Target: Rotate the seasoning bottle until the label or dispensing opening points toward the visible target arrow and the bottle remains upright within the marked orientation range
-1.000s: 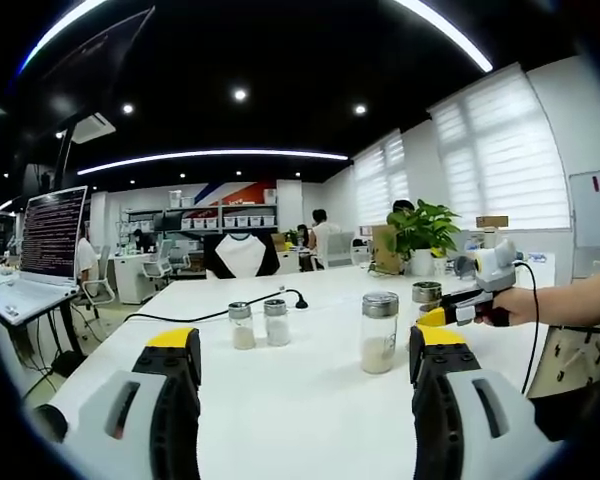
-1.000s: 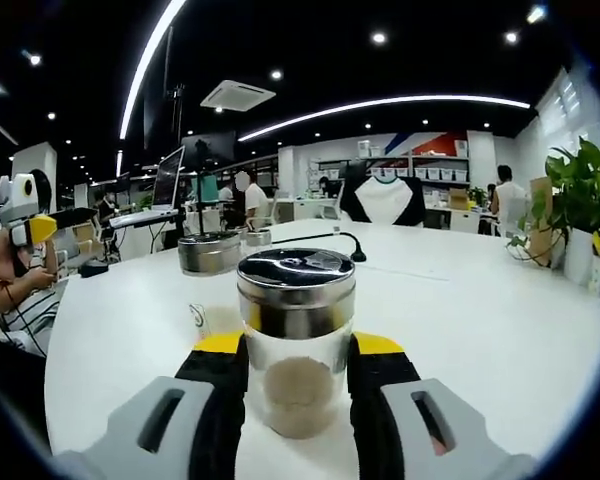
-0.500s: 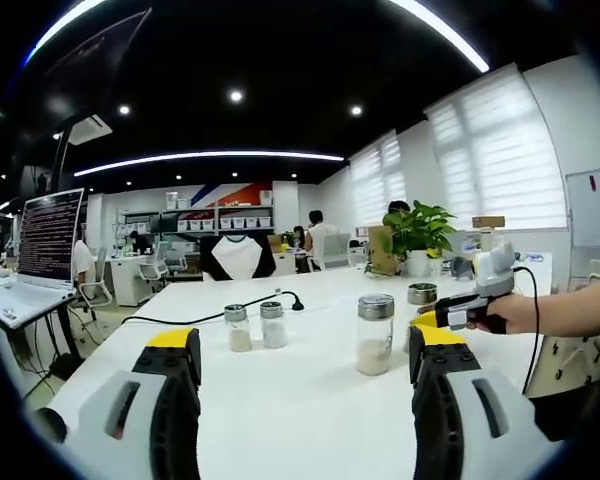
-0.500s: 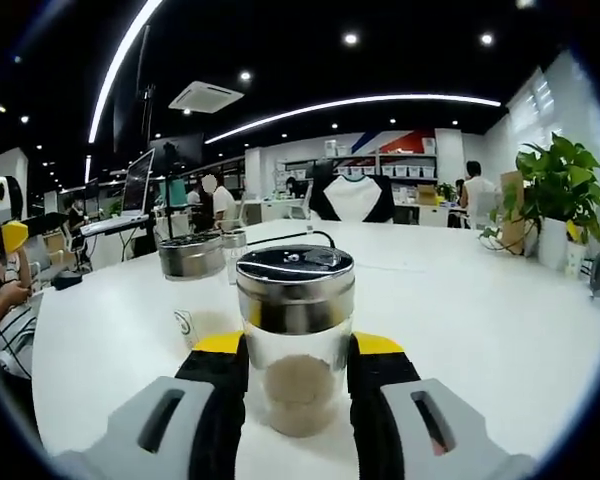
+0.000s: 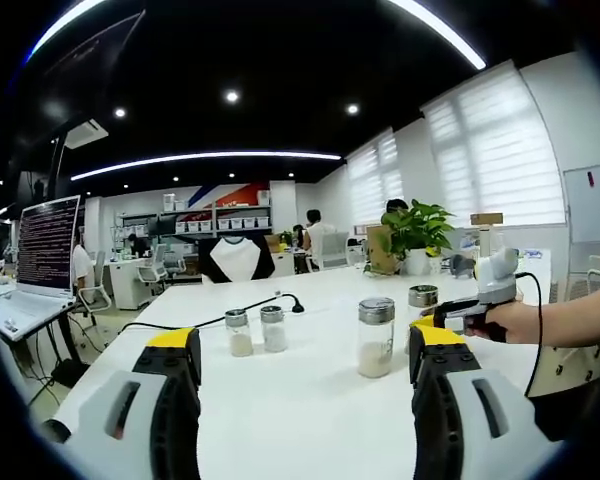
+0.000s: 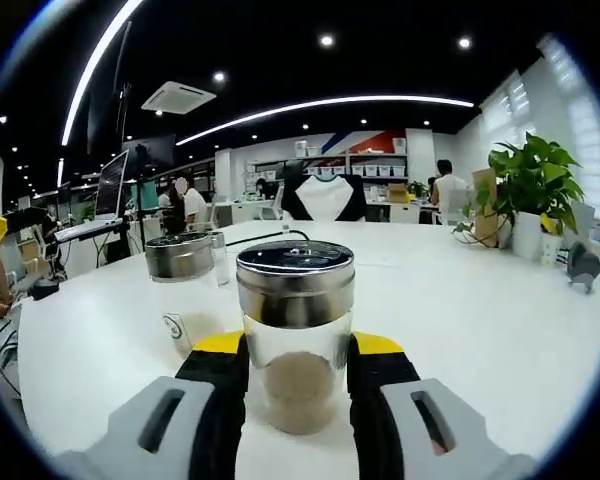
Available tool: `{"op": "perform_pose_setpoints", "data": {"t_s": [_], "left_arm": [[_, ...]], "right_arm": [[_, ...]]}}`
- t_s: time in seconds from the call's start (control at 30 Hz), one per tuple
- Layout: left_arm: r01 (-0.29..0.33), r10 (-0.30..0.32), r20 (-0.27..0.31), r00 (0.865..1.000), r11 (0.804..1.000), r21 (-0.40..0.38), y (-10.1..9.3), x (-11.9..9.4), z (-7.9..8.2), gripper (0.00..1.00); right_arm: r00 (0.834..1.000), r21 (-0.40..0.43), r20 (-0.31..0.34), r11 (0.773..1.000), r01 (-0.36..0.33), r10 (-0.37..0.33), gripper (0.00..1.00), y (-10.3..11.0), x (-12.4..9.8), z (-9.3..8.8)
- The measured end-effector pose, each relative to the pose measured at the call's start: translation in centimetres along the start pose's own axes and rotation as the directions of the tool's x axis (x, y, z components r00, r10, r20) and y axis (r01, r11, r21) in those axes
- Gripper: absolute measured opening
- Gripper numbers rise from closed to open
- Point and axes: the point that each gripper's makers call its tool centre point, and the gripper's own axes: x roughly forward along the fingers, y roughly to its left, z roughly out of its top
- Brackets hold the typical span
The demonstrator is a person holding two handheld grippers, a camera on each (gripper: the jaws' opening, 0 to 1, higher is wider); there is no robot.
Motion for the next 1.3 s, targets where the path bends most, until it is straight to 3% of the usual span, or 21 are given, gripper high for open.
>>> {"op": "perform_pose_setpoints", "data": {"t_s": [0.33, 0.53, 1.0, 1.17, 1.23, 1.3], "left_arm": [[-0.006, 0.006, -0.002, 1.000, 1.000, -0.007, 0.1, -0.1, -0.3, 0.91], [-0.016, 0.016, 0.000, 1.000, 1.000, -0.014, 0.3, -0.4, -0.4, 0.90], [-0.025, 0.025, 0.001, 1.000, 1.000, -0.015, 0.7, -0.7, -0.6, 0.90], [-0.023, 0.023, 0.000, 1.000, 1.000, -0.008, 0.6, -0.5, -0.7, 0.90], [-0.029, 0.029, 0.000, 1.000, 1.000, -0.010, 0.7, -0.5, -0.7, 0.90], [-0.035, 0.035, -0.002, 0.999, 0.999, -0.016, 0.9, -0.6, -0.9, 0.90]], "right_arm": [[0.987, 0.038, -0.007, 0.987, 0.158, -0.158, 0.37, -0.4, 0.2, -0.2], [0.977, 0.047, -0.018, 0.976, 0.213, -0.213, 0.37, -0.6, 0.5, -0.3], [0.958, 0.080, -0.038, 0.955, 0.285, -0.283, 0.37, -0.8, 0.6, -0.4], [0.961, 0.122, -0.054, 0.953, 0.276, -0.271, 0.38, -0.8, 0.3, -0.6], [0.966, 0.148, -0.036, 0.955, 0.257, -0.255, 0.43, -0.6, -0.2, -0.4], [0.962, 0.119, -0.040, 0.954, 0.275, -0.272, 0.57, -0.4, -1.1, 0.1]]}}
